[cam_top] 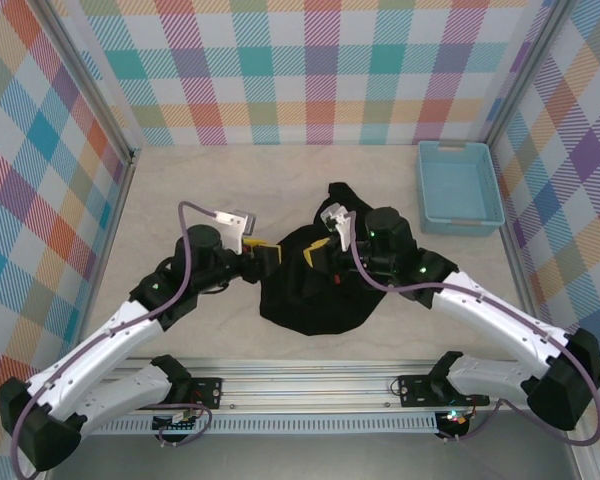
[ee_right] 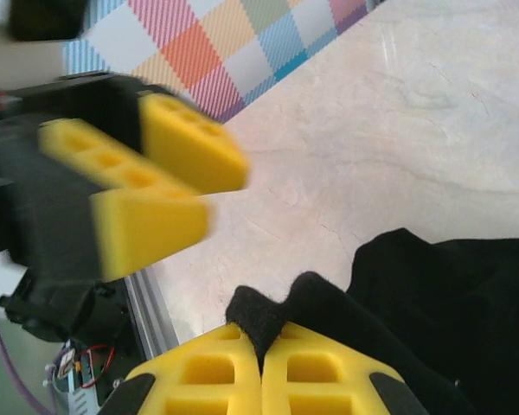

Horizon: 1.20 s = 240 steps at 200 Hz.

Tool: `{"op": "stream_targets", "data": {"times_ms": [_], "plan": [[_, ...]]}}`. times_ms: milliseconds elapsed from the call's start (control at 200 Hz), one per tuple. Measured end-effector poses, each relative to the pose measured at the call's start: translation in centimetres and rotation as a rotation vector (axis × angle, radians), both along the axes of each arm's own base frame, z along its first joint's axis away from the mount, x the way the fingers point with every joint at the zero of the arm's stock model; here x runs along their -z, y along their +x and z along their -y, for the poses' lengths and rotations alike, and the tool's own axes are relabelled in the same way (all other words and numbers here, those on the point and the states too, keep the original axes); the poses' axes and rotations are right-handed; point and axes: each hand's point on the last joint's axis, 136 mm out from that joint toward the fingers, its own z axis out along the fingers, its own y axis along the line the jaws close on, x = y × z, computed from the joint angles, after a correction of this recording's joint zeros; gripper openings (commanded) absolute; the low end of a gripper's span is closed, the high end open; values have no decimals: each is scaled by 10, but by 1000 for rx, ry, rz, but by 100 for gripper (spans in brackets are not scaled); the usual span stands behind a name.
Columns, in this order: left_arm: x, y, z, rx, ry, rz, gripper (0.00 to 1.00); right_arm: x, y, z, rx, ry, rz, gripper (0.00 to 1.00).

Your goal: Fold the inside-out t-shirt

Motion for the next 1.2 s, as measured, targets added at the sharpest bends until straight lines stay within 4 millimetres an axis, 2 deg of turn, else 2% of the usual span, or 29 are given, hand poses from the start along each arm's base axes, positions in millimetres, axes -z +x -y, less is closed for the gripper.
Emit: {"op": "stream_targets", "data": {"times_ms": [105,210,320,405,450,495,590,625,740,890,985,1075,1200], "plan": [[-3,-20,5,55,-13,23,53,6,9,0,28,13,-66,0],[6,-32,16,110,17,18,56,4,12,-2,34,31,-101,0],[35,-27,25,108,116,-25,58,2,12,-4,27,48,-110,0],[67,-15,29,87,211,-73,57,0,11,-5,24,57,-118,0],[79,-11,30,80,246,-90,50,0,11,-5,24,58,-121,0],[90,-7,32,76,276,-107,38,0,12,-3,27,59,-120,0],[98,-2,39,87,294,-120,6,-4,11,-1,31,63,-113,0],[96,-2,42,97,284,-117,0,-5,12,2,39,58,-103,0],[78,-6,49,151,205,-95,0,-3,16,17,107,2,-54,0],[17,-22,43,243,-13,1,0,13,29,41,225,-127,3,9],[-14,-39,46,337,-123,52,0,24,33,50,259,-194,14,21],[-23,-52,52,418,-176,52,0,32,38,56,285,-253,17,31],[-19,-60,59,488,-199,15,0,36,40,63,296,-310,18,40]]}}
